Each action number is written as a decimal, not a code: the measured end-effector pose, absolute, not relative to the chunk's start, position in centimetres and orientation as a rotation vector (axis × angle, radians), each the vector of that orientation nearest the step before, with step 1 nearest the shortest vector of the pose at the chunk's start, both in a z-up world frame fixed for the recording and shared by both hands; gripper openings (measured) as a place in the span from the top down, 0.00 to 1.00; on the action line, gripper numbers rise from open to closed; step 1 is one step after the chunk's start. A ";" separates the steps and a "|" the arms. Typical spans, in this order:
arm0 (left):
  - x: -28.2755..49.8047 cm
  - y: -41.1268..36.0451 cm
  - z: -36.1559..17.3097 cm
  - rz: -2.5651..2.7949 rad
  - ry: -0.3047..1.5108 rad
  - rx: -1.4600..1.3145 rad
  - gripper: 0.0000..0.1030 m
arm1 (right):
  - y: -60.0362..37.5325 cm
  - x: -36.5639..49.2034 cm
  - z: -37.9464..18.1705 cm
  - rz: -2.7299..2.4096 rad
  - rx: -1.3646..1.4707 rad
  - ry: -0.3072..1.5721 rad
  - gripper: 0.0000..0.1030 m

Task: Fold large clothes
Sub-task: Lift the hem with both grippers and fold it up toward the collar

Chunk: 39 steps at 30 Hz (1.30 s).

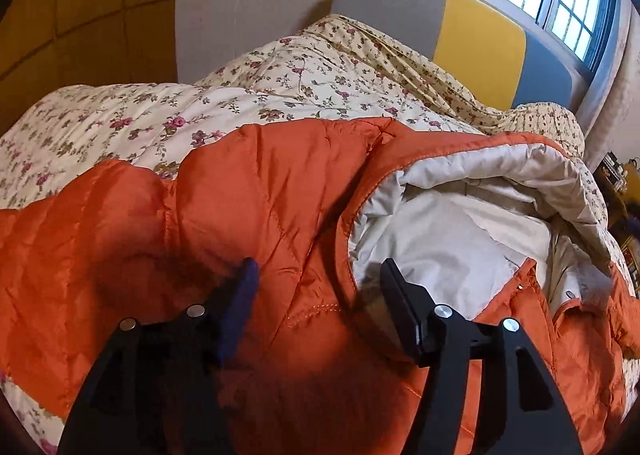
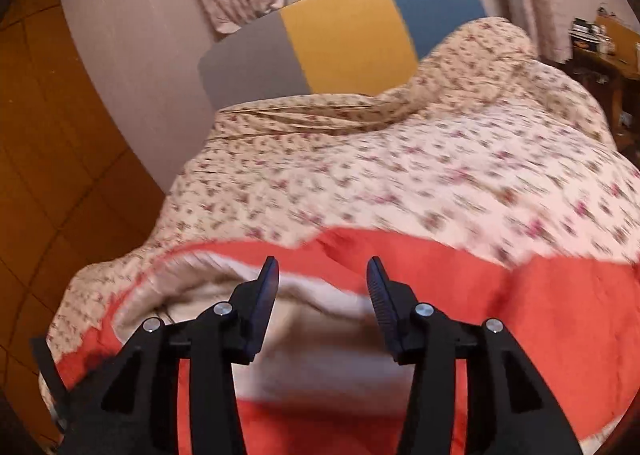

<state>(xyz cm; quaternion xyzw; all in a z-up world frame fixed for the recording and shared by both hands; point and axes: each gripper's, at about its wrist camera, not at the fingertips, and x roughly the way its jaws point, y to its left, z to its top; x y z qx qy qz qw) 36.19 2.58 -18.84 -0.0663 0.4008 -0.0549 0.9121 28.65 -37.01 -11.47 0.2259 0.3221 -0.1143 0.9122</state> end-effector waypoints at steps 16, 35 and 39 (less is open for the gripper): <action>35.8 2.9 -19.2 -0.125 0.814 -0.161 0.38 | -32.4 34.8 -19.4 -0.141 0.358 0.911 0.60; 42.4 -7.8 -15.1 -0.184 0.828 -0.059 0.38 | -30.9 33.1 -21.9 -0.145 0.216 0.833 0.60; 41.6 -7.9 -19.2 -0.208 0.781 0.034 0.37 | -30.9 33.0 -21.9 -0.143 0.220 0.824 0.60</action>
